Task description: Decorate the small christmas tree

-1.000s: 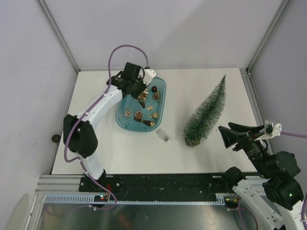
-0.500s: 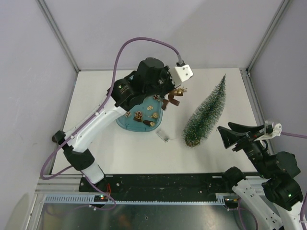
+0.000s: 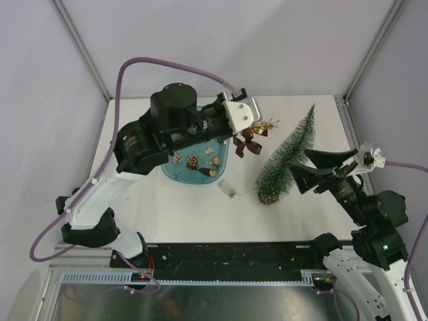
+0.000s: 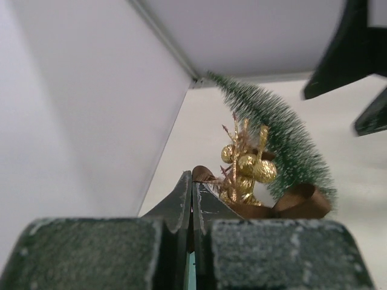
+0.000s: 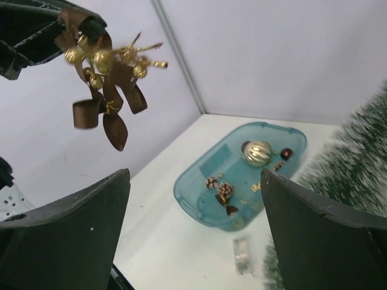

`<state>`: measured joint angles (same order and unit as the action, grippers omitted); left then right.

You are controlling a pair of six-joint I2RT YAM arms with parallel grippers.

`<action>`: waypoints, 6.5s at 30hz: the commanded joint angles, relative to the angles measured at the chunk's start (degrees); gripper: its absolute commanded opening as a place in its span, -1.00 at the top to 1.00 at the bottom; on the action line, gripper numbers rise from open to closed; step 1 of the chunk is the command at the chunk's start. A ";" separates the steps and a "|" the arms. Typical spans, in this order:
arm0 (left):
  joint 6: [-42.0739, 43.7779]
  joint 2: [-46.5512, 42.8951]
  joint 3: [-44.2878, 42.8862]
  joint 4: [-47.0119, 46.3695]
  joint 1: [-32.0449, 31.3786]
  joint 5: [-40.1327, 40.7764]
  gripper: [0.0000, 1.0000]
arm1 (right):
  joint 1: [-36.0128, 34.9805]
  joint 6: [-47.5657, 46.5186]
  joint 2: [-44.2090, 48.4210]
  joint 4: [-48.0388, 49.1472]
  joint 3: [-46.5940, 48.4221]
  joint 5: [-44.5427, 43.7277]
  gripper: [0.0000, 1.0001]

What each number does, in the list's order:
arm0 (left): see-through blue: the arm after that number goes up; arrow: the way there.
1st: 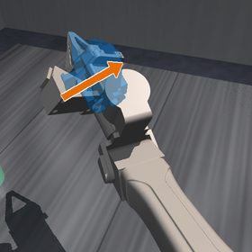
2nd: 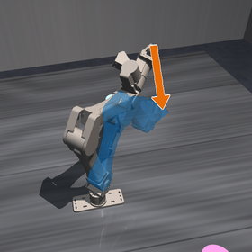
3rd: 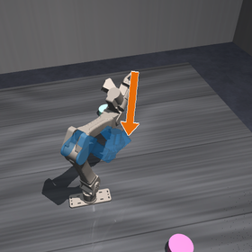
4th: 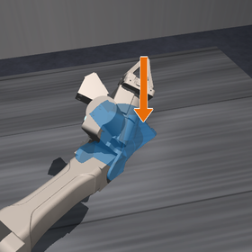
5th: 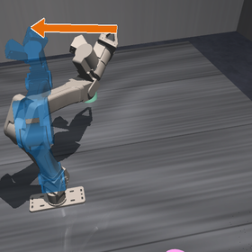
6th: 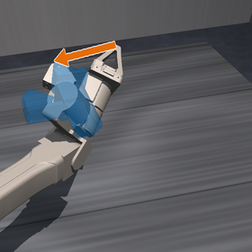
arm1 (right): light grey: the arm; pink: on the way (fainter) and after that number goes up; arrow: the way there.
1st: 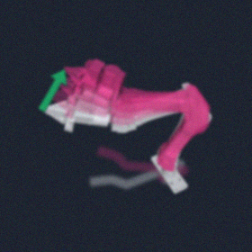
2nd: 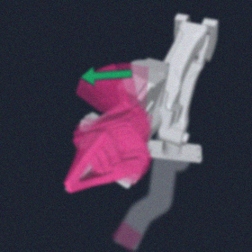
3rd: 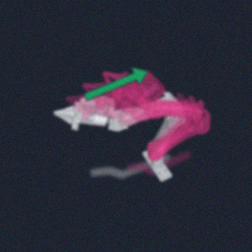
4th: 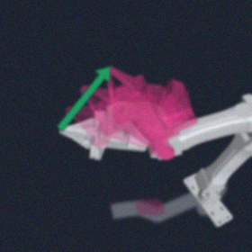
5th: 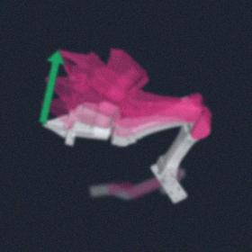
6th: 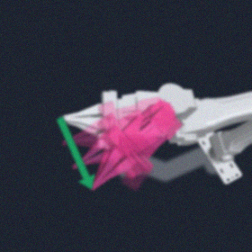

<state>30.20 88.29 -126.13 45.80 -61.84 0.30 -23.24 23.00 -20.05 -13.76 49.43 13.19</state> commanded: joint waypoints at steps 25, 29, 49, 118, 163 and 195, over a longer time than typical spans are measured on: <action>2.28 -1.40 -2.26 -0.01 -8.10 -3.06 1.00 | -13.64 7.73 -12.63 31.48 1.76 9.42 -0.99; 2.31 -1.39 -1.91 -0.01 -8.12 -2.97 1.00 | -15.07 7.10 -12.12 30.50 1.80 9.59 -0.98; 2.94 -1.66 -0.02 0.02 -8.62 -2.27 1.00 | -15.95 7.82 -10.87 31.45 1.85 14.74 -0.97; -14.09 -4.48 15.51 -13.52 -6.62 -21.99 -0.47 | -16.26 -12.45 -6.49 -6.76 19.30 -2.93 1.00; -6.19 5.44 17.72 -16.92 -1.67 -5.89 0.83 | -10.09 -24.28 -3.55 -23.24 21.07 -26.40 1.00; -7.53 11.41 14.79 -16.89 1.11 -7.77 0.89 | -9.89 -31.45 -4.77 -23.11 9.46 -30.73 0.79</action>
<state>22.55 99.18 -108.27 30.09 -61.06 -7.68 -33.34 -6.46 -25.50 -38.15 58.83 -15.16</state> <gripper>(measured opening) 0.058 0.150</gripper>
